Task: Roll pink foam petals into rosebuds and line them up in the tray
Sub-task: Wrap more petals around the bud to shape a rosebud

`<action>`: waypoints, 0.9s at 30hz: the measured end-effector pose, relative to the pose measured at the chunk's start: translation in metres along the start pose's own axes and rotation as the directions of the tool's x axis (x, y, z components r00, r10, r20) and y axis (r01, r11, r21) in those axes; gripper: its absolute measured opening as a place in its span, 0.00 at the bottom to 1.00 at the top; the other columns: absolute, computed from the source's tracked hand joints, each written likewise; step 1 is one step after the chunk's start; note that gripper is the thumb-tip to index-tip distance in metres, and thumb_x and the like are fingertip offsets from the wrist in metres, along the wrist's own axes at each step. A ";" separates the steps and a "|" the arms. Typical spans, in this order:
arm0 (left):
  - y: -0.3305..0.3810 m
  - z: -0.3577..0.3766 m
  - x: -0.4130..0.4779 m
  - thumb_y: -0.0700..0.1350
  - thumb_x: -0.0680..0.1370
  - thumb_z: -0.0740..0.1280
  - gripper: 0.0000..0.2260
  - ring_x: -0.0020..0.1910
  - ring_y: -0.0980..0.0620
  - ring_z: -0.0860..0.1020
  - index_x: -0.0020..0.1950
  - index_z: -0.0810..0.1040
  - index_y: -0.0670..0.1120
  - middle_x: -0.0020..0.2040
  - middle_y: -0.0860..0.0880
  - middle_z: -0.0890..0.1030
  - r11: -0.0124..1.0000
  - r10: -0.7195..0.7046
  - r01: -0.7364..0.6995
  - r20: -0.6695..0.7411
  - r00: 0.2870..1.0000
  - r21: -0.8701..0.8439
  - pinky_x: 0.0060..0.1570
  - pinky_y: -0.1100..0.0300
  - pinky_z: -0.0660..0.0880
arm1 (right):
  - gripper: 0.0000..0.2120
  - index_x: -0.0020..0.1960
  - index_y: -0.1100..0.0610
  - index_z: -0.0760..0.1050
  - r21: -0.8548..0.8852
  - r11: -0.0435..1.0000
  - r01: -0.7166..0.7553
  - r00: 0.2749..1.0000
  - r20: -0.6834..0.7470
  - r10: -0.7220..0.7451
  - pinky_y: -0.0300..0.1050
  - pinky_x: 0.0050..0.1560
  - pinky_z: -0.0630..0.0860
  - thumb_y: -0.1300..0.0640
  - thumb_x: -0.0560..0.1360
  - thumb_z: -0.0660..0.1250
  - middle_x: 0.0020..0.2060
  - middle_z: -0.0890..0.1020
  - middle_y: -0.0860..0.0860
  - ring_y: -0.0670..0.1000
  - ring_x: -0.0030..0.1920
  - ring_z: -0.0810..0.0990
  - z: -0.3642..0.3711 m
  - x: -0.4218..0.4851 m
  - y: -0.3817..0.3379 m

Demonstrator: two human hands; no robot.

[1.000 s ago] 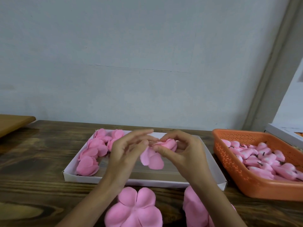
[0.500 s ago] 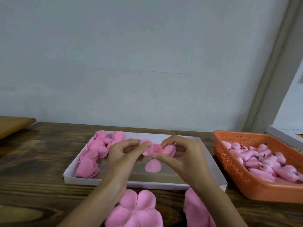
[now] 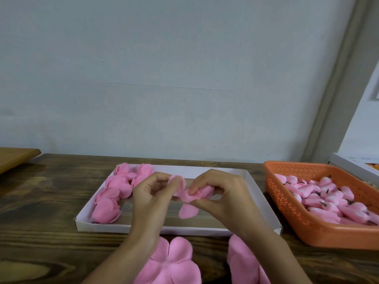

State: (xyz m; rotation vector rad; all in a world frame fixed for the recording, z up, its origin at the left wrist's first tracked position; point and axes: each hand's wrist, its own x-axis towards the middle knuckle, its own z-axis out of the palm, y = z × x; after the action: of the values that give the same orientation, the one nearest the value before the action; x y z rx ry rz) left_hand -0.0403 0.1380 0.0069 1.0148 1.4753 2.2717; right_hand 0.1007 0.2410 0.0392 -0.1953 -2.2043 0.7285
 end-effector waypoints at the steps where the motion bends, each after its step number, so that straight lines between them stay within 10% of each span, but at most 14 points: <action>1: -0.001 0.001 -0.001 0.40 0.77 0.74 0.08 0.37 0.54 0.81 0.38 0.83 0.46 0.35 0.48 0.83 1.000 0.014 -0.014 0.007 1.000 0.015 0.42 0.62 0.80 | 0.07 0.44 0.49 0.86 -0.006 1.000 0.004 1.000 0.012 -0.004 0.53 0.42 0.81 0.56 0.69 0.82 0.40 0.85 0.45 0.52 0.41 0.83 0.001 0.000 -0.001; 9: 0.007 0.001 -0.006 0.48 0.74 0.75 0.05 0.43 0.46 0.83 0.45 0.85 0.46 0.41 0.46 0.84 0.934 0.323 -0.344 0.188 0.928 0.095 0.44 0.59 0.79 | 0.10 0.43 0.48 0.85 0.063 0.987 -0.149 0.986 -0.072 0.153 0.59 0.42 0.81 0.43 0.66 0.77 0.38 0.85 0.48 0.53 0.40 0.83 -0.001 0.002 -0.001; 14: 0.009 -0.002 0.000 0.45 0.75 0.74 0.05 0.43 0.45 0.83 0.47 0.87 0.44 0.43 0.48 0.84 0.911 0.371 -0.406 0.281 0.885 0.076 0.44 0.60 0.79 | 0.06 0.44 0.50 0.85 0.163 0.968 -0.193 0.976 -0.073 0.207 0.61 0.42 0.82 0.55 0.70 0.81 0.41 0.87 0.45 0.54 0.40 0.85 -0.002 0.003 -0.001; 22: 0.011 -0.019 0.017 0.36 0.75 0.69 0.10 0.42 0.45 0.81 0.52 0.87 0.45 0.42 0.40 0.84 0.988 0.084 -0.038 0.310 0.947 -0.152 0.44 0.58 0.80 | 0.07 0.43 0.60 0.83 0.345 0.909 -0.232 0.970 0.008 0.245 0.60 0.44 0.81 0.61 0.71 0.81 0.38 0.87 0.57 0.59 0.40 0.85 -0.010 0.003 -0.011; 27: 0.014 -0.022 0.019 0.45 0.81 0.62 0.15 0.61 0.43 0.81 0.64 0.83 0.45 0.61 0.41 0.83 0.952 -0.142 0.244 0.443 0.885 -0.183 0.55 0.48 0.79 | 0.09 0.43 0.68 0.80 0.426 0.867 -0.259 0.966 0.099 0.239 0.60 0.45 0.81 0.66 0.72 0.79 0.40 0.87 0.61 0.55 0.41 0.85 -0.004 0.003 -0.013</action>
State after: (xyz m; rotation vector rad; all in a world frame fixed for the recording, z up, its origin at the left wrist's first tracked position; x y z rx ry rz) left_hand -0.0662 0.1265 0.0212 1.1400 1.0464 1.8720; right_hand 0.1034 0.2334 0.0502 -0.2386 -2.0118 1.3632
